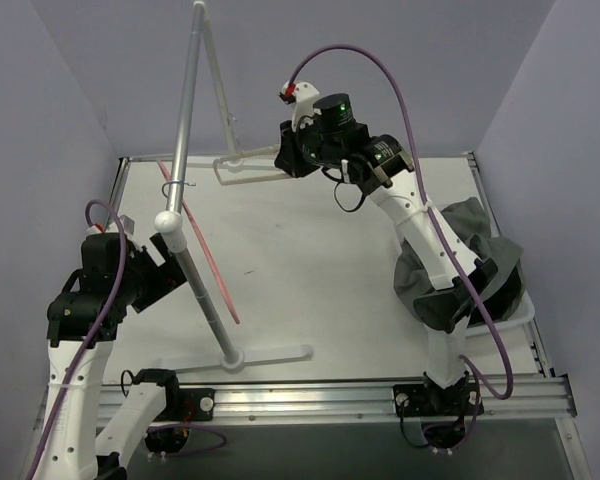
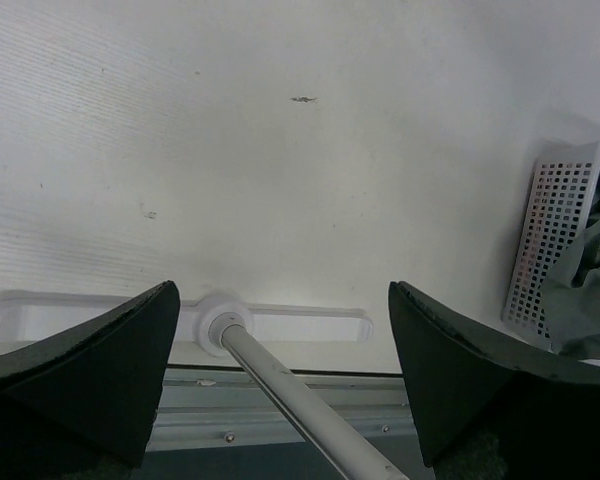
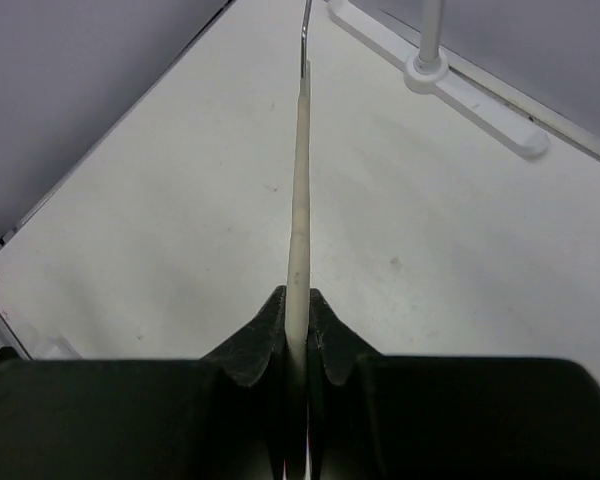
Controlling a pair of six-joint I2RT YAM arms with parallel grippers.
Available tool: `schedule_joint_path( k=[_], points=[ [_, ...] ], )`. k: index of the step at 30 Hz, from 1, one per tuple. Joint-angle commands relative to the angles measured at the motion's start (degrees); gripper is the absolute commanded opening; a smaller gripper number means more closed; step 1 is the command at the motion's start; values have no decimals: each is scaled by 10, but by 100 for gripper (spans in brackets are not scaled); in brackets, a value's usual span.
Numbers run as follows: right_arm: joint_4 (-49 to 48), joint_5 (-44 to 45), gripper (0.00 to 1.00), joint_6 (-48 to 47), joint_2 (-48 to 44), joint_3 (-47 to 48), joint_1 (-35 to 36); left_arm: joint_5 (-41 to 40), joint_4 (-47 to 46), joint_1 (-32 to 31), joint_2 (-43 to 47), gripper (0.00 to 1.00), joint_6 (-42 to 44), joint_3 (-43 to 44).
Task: Remove the skirt from the hanger
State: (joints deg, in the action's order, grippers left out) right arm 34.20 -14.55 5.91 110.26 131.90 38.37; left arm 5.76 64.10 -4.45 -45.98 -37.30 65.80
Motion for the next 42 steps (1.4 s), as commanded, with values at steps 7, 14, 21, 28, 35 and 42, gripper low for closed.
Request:
schedule_joint_path(
  k=[7,14,21,28,35,42],
  points=[
    [-29,0,0,-27,1,73,67,28,-6,-2,6,95,10,-1],
    [-11,7,0,-38,6,137,114,41,-14,-1,4,96,8,-2],
    [-26,27,0,-41,-18,141,152,47,-6,-2,18,96,9,-4],
    [-49,62,0,-53,-36,142,175,51,1,-1,27,97,8,-7],
    [-66,70,0,-44,-52,165,176,52,6,-1,33,97,6,-6],
    [-78,74,0,-42,-73,166,175,57,8,-1,33,97,3,-3]
  ],
)
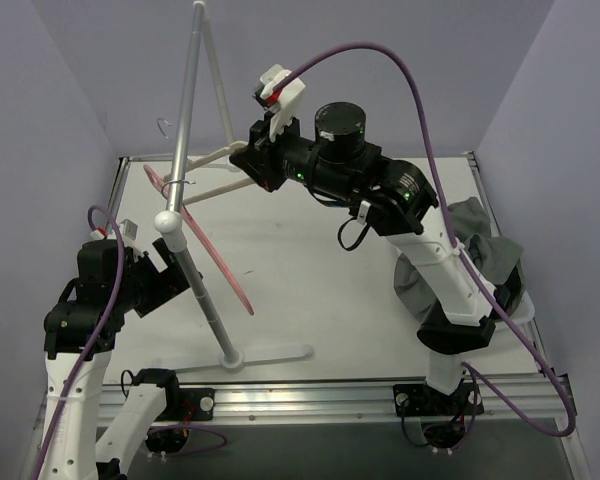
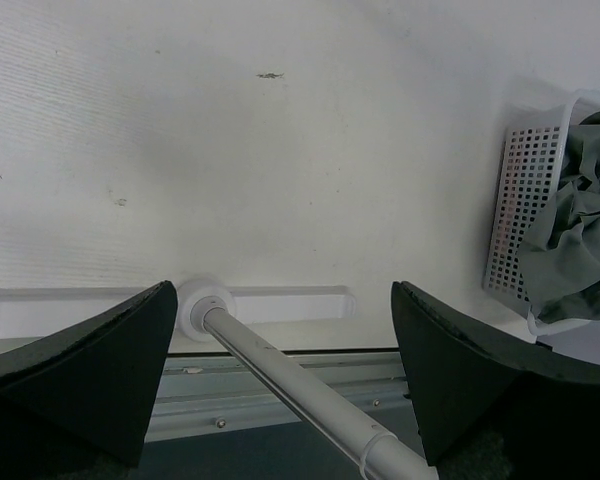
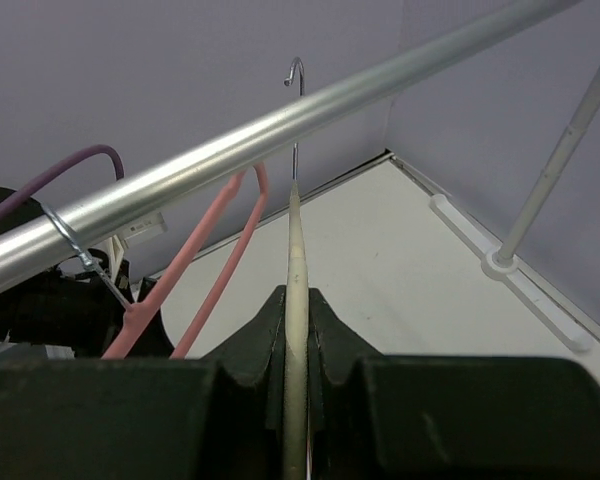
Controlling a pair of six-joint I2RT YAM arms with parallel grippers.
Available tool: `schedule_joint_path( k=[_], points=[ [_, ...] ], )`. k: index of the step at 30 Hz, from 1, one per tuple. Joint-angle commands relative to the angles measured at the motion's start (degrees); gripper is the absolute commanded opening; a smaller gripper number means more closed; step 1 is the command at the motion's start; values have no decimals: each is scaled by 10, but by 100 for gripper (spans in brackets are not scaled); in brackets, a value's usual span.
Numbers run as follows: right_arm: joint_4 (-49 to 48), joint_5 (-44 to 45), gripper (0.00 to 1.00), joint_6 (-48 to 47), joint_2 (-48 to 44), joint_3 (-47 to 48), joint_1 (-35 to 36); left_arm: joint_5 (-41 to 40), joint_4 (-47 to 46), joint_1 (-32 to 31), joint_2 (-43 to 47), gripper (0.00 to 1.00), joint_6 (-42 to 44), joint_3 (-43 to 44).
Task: Remove the skirt from the hanger
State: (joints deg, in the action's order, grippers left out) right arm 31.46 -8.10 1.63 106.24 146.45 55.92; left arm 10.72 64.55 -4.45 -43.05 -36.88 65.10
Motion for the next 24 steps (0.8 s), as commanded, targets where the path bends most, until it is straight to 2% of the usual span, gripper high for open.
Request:
schedule_joint_path(
  k=[1,11,24],
  points=[
    [-52,9,0,0,-35,21,0,7,5,-2,5,97,-1,5],
    [-60,20,0,5,-65,10,0,15,2,-1,2,98,-5,6],
    [-83,30,0,18,-130,-86,0,21,-5,-2,-1,98,-7,7]
  ],
)
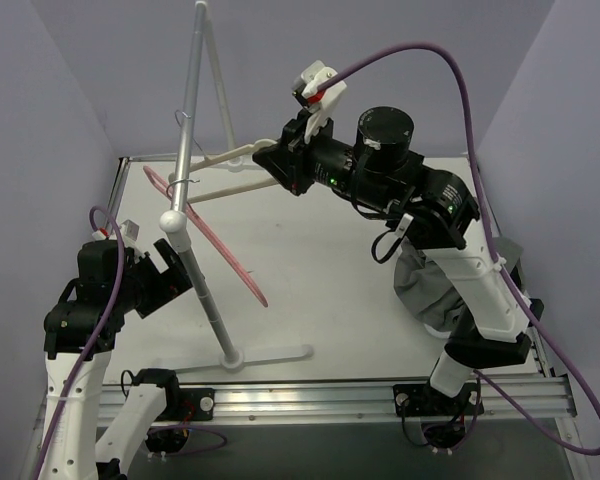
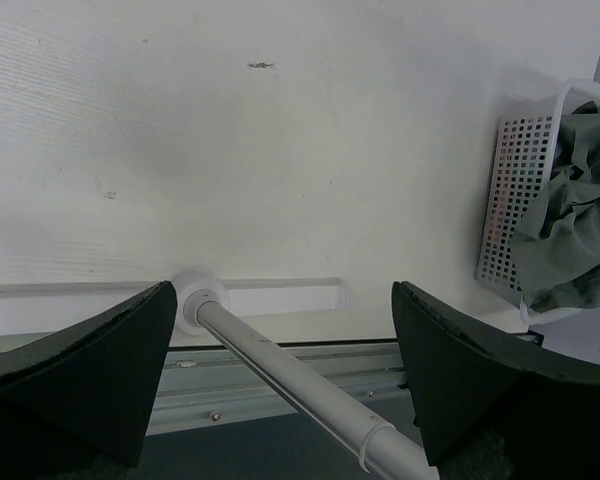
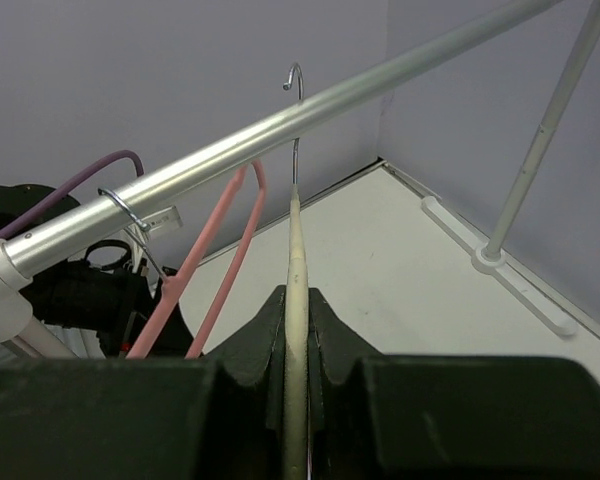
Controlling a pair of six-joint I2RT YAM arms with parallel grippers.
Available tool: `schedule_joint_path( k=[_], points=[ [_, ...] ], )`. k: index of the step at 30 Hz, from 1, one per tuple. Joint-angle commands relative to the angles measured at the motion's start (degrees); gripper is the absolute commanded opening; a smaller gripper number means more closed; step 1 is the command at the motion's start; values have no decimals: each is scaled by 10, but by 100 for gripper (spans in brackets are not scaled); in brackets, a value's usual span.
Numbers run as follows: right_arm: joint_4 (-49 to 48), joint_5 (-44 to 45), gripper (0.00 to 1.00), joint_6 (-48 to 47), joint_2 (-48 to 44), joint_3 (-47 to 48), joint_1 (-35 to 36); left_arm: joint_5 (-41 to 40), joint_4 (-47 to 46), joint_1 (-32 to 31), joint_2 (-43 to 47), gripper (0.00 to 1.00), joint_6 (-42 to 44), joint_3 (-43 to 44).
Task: Remove the skirt from the hanger
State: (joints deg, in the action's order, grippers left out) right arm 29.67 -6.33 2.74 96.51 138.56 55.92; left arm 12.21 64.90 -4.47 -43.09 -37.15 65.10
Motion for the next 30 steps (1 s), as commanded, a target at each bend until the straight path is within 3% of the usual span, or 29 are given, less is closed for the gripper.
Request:
schedule_joint_path(
  k=[1,7,14,24,25,29,30],
  points=[
    [-71,12,0,9,-43,-28,0,8,-10,-1,-2,98,-5,6],
    [-102,13,0,28,-90,-106,0,8,-11,-1,-1,98,-5,7],
    [-168,27,0,60,-163,-259,1,9,-14,-2,6,98,-9,-1],
    [-136,62,3,91,-202,-354,0,12,-35,-2,11,98,-19,-20],
    [-133,63,6,94,-205,-362,0,11,-35,-1,11,97,-19,-21],
    [-122,96,39,101,-218,-401,0,7,-35,-2,16,97,-19,-25],
    [-118,98,43,102,-219,-405,0,7,-34,-2,17,97,-20,-26]
  ],
)
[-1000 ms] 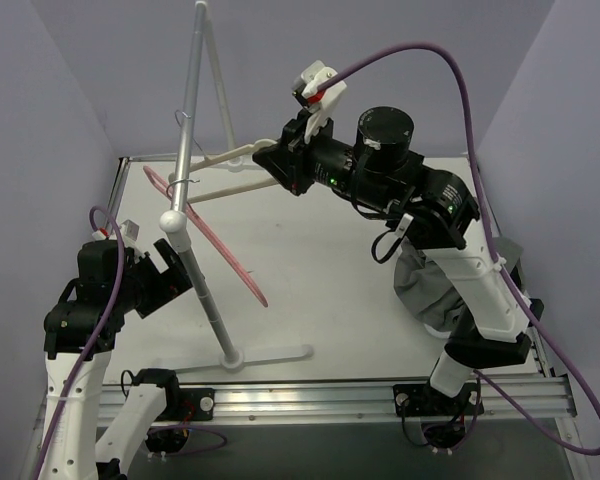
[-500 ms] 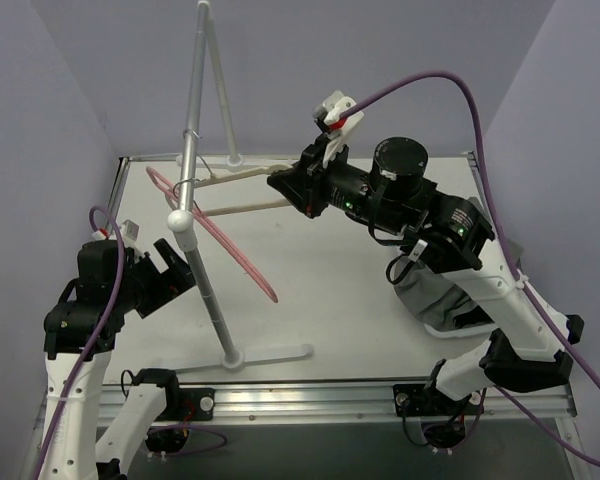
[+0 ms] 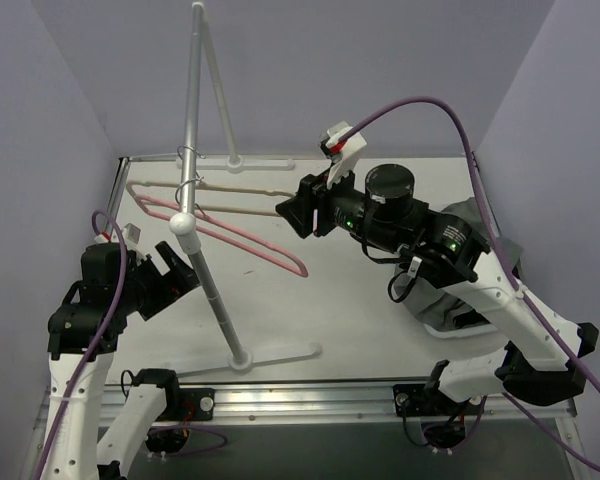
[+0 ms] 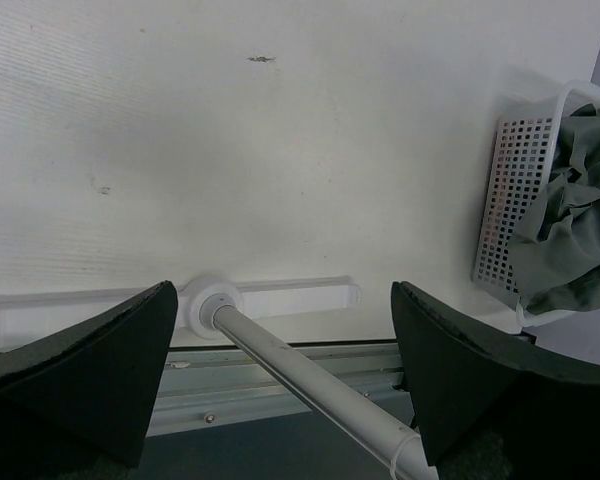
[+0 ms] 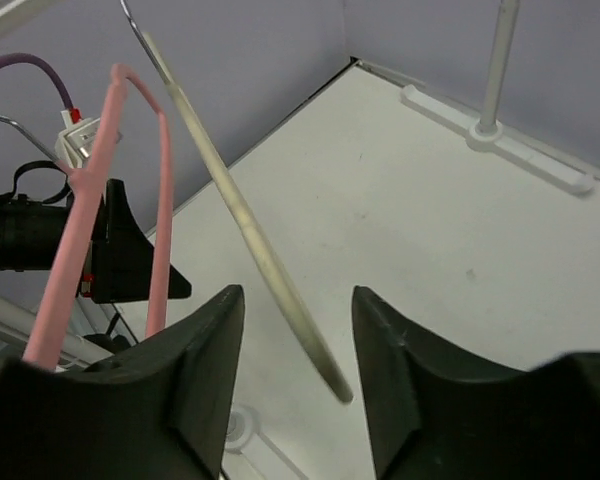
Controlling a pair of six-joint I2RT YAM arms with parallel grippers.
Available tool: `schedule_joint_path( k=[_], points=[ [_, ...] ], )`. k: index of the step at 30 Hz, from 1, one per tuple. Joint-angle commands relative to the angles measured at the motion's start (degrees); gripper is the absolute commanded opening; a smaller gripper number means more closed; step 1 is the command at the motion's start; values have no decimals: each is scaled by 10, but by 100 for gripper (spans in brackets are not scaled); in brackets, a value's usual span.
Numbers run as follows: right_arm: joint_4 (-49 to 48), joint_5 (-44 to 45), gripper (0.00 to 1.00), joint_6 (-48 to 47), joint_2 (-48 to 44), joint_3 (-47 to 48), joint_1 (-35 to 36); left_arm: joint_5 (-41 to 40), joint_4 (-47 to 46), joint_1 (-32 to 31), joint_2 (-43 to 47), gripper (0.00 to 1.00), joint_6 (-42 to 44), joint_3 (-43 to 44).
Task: Remove the skirt from the hanger
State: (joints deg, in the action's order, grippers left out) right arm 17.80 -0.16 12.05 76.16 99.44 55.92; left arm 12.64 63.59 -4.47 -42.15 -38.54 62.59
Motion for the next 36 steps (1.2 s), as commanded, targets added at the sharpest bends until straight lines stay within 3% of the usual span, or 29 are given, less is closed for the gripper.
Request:
schedule_joint_path(
  k=[1,2,8,13,17,21,24,32,36],
  points=[
    [5,38,47,8,-15,-20,0,2,-21,-2,10,97,-6,-2],
    [7,39,56,8,-15,-22,0,2,-21,-1,11,97,-7,-3],
    [30,76,80,24,-32,-45,0,-3,-14,-1,18,96,-3,-11],
    [65,124,92,52,-62,-80,0,-10,-4,-1,32,96,0,-12],
    [133,210,99,99,-80,-100,0,-14,14,-2,47,96,0,-19],
    [202,288,100,176,-114,-136,-1,-16,36,-1,70,94,5,-27],
    [219,286,100,228,-173,-205,-1,-13,63,-1,101,94,9,-34],
    [34,85,100,303,-472,-504,0,90,94,-2,217,94,-15,-55],
    [-5,50,100,329,-583,-582,-1,201,63,-2,309,94,-82,-85]
  ],
)
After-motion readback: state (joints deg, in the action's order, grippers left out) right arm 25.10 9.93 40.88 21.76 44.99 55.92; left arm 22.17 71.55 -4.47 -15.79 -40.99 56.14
